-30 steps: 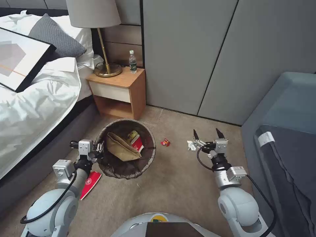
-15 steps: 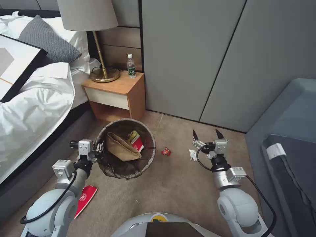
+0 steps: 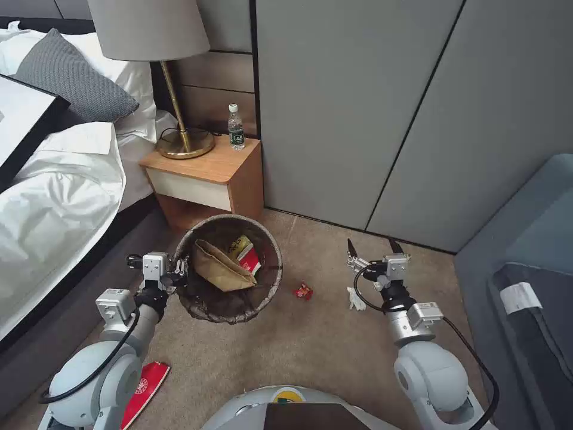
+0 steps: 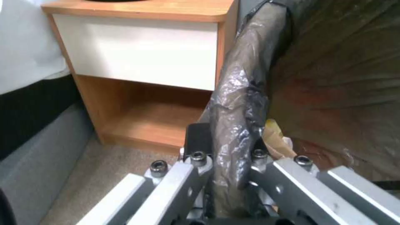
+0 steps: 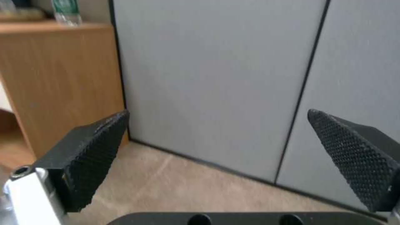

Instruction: Pick up the trash bin, then pick up the garbage from the floor and place it into the trash bin.

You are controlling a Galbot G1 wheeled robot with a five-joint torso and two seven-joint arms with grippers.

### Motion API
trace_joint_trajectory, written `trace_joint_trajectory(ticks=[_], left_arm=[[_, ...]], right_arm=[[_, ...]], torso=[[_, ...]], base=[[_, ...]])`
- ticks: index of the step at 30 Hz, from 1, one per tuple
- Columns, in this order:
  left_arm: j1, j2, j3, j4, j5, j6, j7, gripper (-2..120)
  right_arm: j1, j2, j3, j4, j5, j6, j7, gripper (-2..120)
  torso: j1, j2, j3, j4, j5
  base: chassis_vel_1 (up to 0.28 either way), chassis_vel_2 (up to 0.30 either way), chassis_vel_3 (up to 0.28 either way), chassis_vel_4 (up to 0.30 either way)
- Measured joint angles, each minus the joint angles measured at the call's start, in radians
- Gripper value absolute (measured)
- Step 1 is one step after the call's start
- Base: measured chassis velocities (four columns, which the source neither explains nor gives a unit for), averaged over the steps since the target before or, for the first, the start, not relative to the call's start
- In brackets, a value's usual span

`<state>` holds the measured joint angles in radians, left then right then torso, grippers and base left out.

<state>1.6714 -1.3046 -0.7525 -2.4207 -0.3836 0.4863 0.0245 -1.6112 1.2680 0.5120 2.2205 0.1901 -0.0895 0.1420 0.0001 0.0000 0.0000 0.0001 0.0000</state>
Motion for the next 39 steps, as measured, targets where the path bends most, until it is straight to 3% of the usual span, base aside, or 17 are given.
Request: trace_joint_trajectory(ticks=[9, 21, 28, 39], left_arm=[[0.001, 0.002, -0.003, -0.001, -0.003, 0.0, 0.0, 2], [0.01, 0.004, -0.005, -0.009, -0.005, 0.001, 0.001, 2], [0.012, 0.002, -0.004, -0.017, -0.005, 0.001, 0.002, 2], [0.013, 0.0, -0.002, -0.019, -0.005, 0.001, 0.001, 2]], right_arm=[[0.044, -0.066, 0.037, -0.129, 0.064, -0.081, -0.04, 100], [0.176, -0.134, 0.003, -0.357, 0.212, -0.199, -0.061, 100], [0.262, -0.132, -0.05, -0.519, 0.234, -0.252, -0.053, 100], [0.352, -0.113, -0.103, -0.722, 0.178, -0.242, -0.078, 100]], torso=[[0.0, 0.0, 0.0, -0.0003, 0.0001], [0.0, 0.0, 0.0, -0.0002, 0.0001], [0.0, 0.0, 0.0, -0.0001, 0.0002], [0.0, 0.0, 0.0, -0.0002, 0.0]], base=[[0.0, 0.0, 0.0, 0.0], [0.0, 0.0, 0.0, 0.0], [0.0, 0.0, 0.0, 0.0], [0.0, 0.0, 0.0, 0.0]])
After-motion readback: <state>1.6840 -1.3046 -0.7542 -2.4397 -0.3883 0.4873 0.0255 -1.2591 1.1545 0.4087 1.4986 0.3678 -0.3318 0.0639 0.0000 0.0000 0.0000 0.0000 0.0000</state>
